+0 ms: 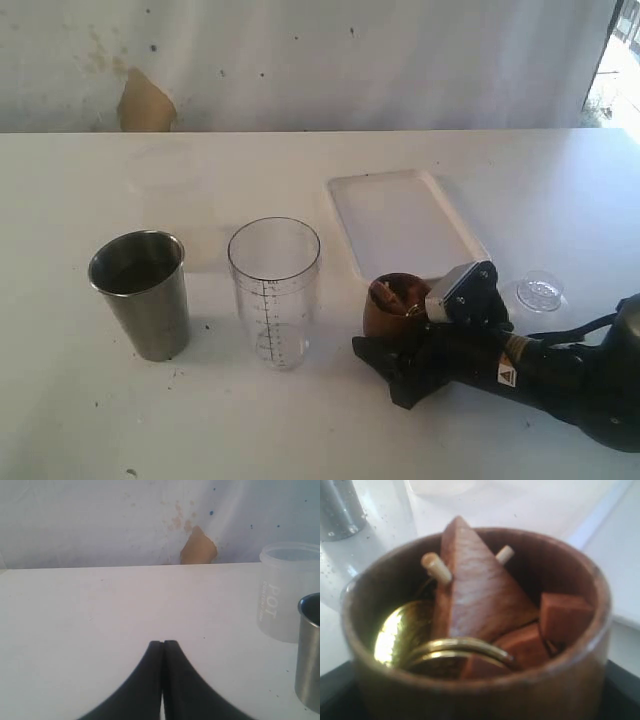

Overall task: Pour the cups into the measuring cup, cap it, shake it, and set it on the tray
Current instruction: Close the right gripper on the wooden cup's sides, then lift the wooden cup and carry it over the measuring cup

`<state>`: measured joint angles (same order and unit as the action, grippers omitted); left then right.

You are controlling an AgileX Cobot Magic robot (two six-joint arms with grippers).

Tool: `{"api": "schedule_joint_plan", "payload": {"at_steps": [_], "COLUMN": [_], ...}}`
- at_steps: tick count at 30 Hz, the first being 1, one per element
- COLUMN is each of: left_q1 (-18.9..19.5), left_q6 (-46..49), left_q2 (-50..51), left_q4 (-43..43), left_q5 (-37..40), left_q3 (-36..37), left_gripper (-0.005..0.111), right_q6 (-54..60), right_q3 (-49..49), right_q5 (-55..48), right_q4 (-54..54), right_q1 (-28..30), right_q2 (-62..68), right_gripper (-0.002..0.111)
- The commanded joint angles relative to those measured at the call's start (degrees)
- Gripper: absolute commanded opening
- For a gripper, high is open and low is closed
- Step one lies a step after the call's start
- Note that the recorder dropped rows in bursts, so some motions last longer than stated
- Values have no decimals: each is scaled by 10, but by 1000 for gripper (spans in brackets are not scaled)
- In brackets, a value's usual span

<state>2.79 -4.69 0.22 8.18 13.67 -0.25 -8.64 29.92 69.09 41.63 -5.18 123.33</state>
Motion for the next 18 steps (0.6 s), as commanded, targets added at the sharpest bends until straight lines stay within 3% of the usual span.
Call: {"api": "schedule_joint_plan", "payload": {"at_steps": [1,12,18], "left_q1": [-1,-1,-1], "left_q6": [-2,-2,-2], "left_q2": [-2,-2,-2], "left_q4": [-4,-4,-4], "left_q5": [-1,-1,-1], "left_q3": [3,3,3], "left_gripper": [0,0,0], "right_q6": [27,29,-41], "right_q3": [3,3,49], "right_q5": [9,9,9], "right_q4": [51,36,24], "right_q1": [-1,-1,-1], "right_q2": [-7,-129,-197], "right_gripper": [0,0,0]}}
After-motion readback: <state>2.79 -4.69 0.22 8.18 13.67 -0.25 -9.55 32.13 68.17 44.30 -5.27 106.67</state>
